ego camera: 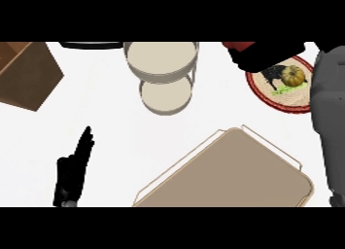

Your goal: Pick the bell pepper from the tray and place it in the tiered basket

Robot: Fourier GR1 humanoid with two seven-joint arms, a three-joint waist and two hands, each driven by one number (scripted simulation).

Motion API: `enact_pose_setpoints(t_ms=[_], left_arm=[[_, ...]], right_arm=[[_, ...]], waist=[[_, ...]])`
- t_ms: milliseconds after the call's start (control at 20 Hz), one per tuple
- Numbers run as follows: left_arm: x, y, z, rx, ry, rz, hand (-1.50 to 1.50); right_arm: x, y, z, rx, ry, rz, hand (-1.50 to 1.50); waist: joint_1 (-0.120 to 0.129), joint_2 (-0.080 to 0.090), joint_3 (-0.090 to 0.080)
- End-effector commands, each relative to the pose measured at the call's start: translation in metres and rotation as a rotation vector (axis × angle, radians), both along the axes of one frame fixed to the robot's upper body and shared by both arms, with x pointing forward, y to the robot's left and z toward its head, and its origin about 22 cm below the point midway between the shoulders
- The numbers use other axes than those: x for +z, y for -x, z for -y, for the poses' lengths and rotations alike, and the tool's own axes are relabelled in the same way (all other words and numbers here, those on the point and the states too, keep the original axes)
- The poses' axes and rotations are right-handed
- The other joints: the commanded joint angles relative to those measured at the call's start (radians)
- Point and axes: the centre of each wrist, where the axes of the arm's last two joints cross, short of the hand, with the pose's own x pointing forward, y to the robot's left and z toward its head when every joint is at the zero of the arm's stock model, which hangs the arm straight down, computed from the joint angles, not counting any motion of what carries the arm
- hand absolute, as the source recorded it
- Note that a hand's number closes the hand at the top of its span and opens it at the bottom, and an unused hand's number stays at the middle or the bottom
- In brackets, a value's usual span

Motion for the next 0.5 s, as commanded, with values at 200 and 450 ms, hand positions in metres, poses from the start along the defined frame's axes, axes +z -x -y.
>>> enact_pose_setpoints(t_ms=[200,450], left_arm=[[0.011,-0.001,-0.010,-0.014,-0.012,-0.009,0.00],[-0.006,0.002,0.000,-0.009,-0.008,0.002,0.00]], right_arm=[[-0.010,-0.063,-0.020,0.043,0.006,-0.034,1.50],[-0.039,-0.074,-0.053,0.070,0.065,-0.059,1.50]], waist=[[0.014,0.005,0.001],[0.003,0.003,0.000]])
